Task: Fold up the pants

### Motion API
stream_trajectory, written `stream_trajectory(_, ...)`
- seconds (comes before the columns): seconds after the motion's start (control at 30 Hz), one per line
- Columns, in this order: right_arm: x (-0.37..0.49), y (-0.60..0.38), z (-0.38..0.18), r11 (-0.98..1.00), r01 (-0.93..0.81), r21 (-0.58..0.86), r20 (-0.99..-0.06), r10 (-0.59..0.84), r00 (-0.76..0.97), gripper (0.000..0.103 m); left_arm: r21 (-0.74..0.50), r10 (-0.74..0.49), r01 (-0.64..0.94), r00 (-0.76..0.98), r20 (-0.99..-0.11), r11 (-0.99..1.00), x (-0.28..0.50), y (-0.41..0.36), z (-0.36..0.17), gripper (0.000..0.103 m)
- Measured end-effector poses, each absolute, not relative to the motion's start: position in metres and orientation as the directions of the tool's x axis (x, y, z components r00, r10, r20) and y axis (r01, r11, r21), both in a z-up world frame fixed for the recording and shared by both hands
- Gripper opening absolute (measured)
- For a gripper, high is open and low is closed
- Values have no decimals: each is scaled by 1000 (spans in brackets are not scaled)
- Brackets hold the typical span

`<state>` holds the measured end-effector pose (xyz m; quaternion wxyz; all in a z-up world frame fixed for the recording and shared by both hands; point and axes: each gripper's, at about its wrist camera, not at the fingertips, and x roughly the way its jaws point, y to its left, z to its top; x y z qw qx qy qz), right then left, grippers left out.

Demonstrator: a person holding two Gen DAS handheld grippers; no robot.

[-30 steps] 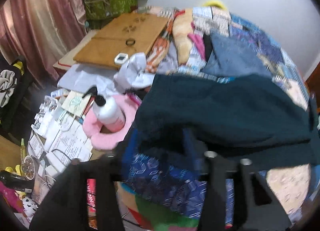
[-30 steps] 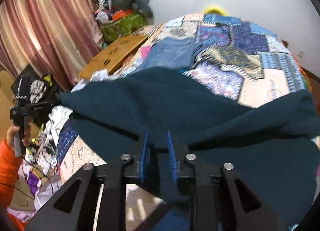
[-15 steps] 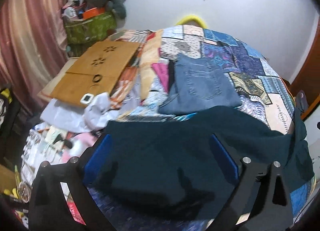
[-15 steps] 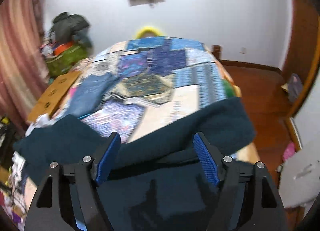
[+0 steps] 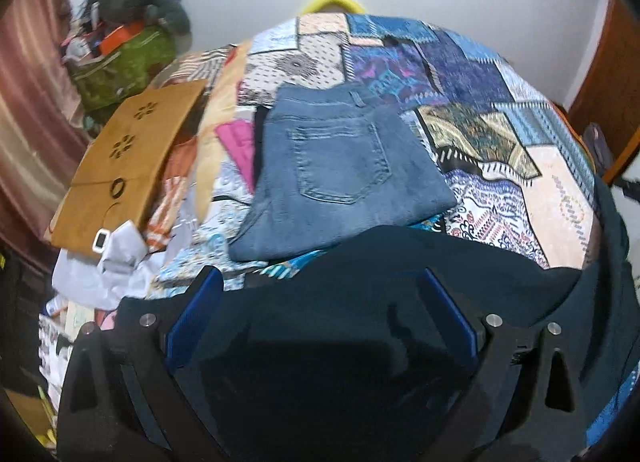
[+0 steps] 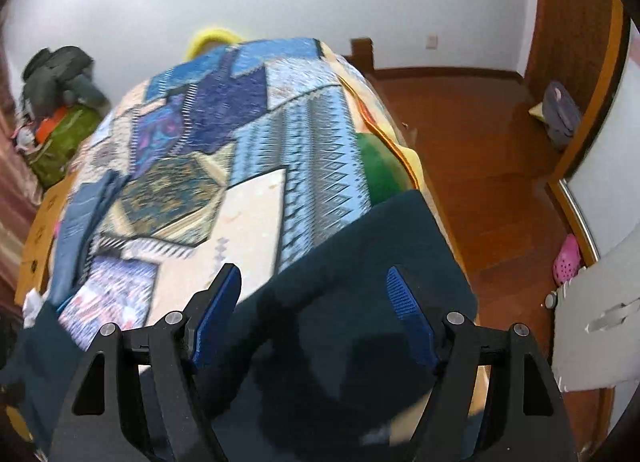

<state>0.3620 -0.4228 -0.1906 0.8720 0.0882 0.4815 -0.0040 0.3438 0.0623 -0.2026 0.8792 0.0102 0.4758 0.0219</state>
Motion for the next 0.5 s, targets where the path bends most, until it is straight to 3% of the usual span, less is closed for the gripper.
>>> stream_trajectory(0.2, 398, -443, -230, 956, 204, 213, -884, 99, 458, 68, 71, 53, 17, 497, -866, 997, 359, 44, -224, 99)
stream_trajectory(0.27, 399, -450, -242, 938, 244, 247, -891, 121, 437, 52, 75, 51, 30, 484, -874, 997, 361, 40, -228, 99)
stream_trajectory(0.5, 378, -458, -229, 950, 226, 218, -880, 91, 466, 17, 77, 35, 74, 458, -888, 994, 354, 24, -227, 99)
